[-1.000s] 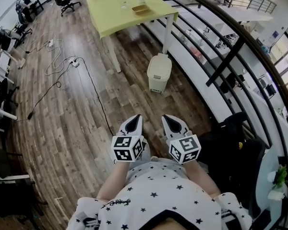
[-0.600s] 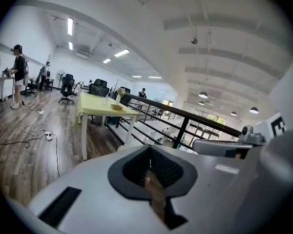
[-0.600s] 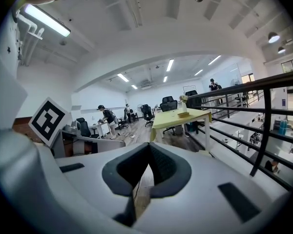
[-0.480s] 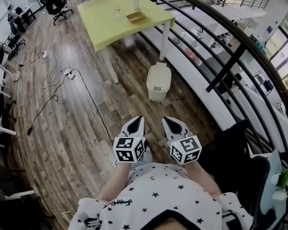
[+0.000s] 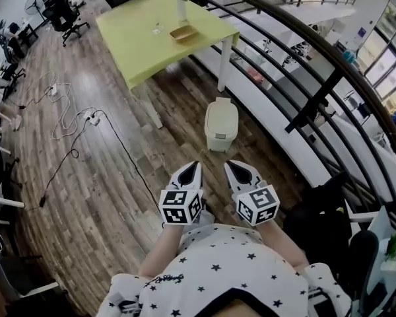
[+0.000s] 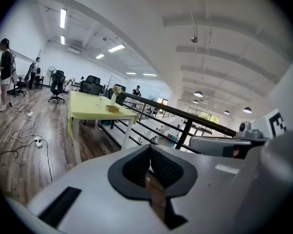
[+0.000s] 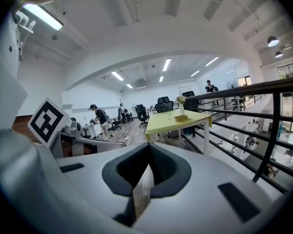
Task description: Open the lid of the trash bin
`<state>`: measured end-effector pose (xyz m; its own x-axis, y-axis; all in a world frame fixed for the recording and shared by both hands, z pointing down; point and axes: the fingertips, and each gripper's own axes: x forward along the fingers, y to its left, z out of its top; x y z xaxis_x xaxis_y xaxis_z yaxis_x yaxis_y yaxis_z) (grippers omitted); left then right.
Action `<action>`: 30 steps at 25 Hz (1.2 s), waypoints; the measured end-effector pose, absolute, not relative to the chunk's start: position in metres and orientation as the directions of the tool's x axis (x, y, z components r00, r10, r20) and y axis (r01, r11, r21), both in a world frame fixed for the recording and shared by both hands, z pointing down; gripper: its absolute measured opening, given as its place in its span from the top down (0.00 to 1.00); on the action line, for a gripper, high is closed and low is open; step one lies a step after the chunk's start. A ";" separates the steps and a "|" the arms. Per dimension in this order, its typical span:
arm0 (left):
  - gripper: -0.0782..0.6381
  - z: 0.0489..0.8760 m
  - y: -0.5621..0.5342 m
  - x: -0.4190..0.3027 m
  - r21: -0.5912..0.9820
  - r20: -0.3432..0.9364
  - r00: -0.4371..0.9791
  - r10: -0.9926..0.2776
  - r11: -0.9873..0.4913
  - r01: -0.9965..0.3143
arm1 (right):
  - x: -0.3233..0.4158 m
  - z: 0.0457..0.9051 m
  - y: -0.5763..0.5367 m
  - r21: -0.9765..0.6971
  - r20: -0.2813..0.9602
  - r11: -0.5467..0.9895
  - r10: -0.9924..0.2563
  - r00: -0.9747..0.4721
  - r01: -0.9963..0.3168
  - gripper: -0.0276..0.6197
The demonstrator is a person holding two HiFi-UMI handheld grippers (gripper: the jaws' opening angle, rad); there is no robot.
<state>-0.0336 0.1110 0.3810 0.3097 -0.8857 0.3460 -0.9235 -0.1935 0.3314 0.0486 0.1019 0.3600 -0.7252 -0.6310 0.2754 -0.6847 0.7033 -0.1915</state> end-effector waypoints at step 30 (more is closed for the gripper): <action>0.87 0.432 -0.041 -0.107 0.364 0.420 0.382 -0.823 -0.233 -0.902 | -0.001 0.408 -0.055 -0.200 0.344 0.588 -0.707 -0.618 -0.783 0.97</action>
<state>-0.1074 -0.0406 0.4322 0.3820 -0.8231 0.4203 -0.9018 -0.2326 0.3641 -0.0015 -0.0554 0.4084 -0.6184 -0.7066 0.3439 -0.7835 0.5882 -0.2005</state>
